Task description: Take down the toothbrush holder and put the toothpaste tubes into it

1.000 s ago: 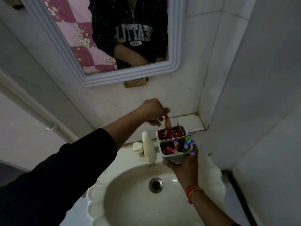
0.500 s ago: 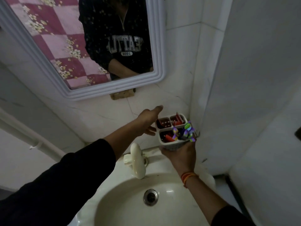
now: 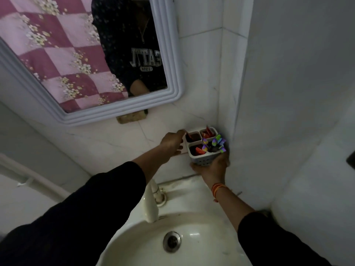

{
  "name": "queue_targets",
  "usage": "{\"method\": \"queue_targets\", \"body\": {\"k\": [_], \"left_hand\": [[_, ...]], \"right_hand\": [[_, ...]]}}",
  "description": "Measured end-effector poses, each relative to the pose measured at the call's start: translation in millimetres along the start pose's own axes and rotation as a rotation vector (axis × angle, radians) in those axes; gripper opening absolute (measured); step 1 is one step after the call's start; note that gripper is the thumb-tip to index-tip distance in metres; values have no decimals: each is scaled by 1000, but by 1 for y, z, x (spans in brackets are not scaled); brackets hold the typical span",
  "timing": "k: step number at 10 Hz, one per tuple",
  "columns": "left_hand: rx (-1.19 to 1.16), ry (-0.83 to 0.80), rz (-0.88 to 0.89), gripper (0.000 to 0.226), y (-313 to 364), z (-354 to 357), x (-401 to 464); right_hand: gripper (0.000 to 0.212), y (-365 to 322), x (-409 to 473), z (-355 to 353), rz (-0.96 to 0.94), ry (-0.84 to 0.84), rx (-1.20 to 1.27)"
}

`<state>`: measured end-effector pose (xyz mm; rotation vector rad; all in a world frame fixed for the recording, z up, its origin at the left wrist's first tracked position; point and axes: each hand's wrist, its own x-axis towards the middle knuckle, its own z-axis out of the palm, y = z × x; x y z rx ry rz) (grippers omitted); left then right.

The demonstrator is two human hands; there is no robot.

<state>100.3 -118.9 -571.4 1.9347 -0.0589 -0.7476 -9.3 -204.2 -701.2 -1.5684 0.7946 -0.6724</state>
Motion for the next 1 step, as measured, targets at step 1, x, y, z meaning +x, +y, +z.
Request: {"method": "queue_targets", "body": {"k": [1], "left_hand": [[151,39,49,48,-3,-11,-24]], "right_hand": [[125,-4,-13,-2,47,54,-44]]}}
